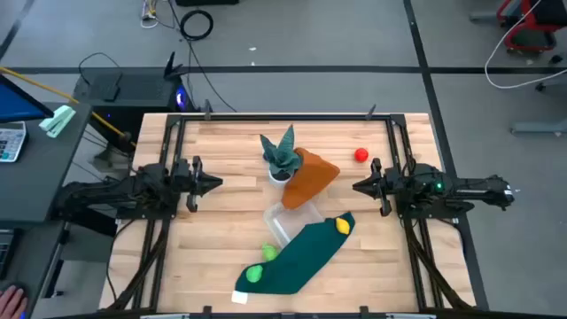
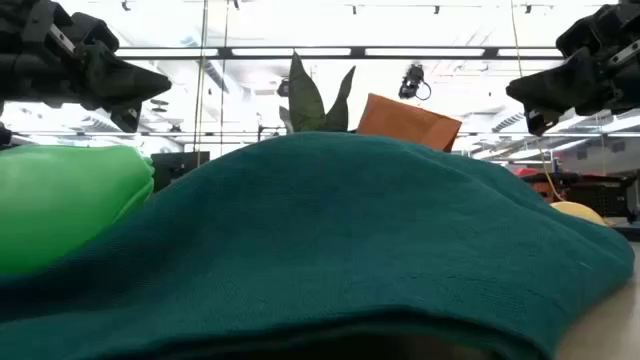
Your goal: Pick and placing Produce into tupperware
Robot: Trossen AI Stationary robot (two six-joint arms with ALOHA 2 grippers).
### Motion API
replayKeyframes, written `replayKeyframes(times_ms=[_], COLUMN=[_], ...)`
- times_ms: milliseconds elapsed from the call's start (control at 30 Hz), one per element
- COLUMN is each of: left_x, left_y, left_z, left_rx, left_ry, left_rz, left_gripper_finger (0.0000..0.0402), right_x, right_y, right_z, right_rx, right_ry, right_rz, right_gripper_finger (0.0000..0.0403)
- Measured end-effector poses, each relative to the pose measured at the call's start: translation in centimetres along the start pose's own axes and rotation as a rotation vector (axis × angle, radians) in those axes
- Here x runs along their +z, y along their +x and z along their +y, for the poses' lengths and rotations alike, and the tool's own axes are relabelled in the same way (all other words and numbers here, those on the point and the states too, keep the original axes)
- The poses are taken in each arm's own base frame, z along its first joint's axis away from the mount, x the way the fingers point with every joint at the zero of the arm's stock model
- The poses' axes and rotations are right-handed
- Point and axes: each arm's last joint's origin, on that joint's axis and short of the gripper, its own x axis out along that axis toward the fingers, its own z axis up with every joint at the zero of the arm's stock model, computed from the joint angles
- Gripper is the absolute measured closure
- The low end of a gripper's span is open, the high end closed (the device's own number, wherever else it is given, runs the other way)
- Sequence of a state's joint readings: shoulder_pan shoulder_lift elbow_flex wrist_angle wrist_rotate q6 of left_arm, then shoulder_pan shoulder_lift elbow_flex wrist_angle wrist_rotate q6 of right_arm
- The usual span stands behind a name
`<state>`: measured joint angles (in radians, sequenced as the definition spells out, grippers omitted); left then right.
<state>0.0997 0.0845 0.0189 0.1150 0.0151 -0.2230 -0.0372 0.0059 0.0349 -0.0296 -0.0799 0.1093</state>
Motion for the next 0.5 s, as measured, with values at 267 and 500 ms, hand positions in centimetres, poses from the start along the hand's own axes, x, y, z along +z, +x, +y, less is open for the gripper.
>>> replayKeyframes(times_ms=[267,500], left_x=[0.01,0.00], left_y=[0.00,0.00], left_z=[-0.01,0.00], left_rx=[0.000,0.000], left_ry=[0.000,0.000], left_rz=[0.000,0.000], left_gripper_finger=[0.0370,0.0371], right_x=[0.00,0.00], right_y=[0.00,0.00], right_z=[0.00,0.00], right_rx=[0.000,0.000], right_ry=[0.000,0.000], right_rz=[0.000,0.000], right_gripper_finger=[0.0402,0.0402])
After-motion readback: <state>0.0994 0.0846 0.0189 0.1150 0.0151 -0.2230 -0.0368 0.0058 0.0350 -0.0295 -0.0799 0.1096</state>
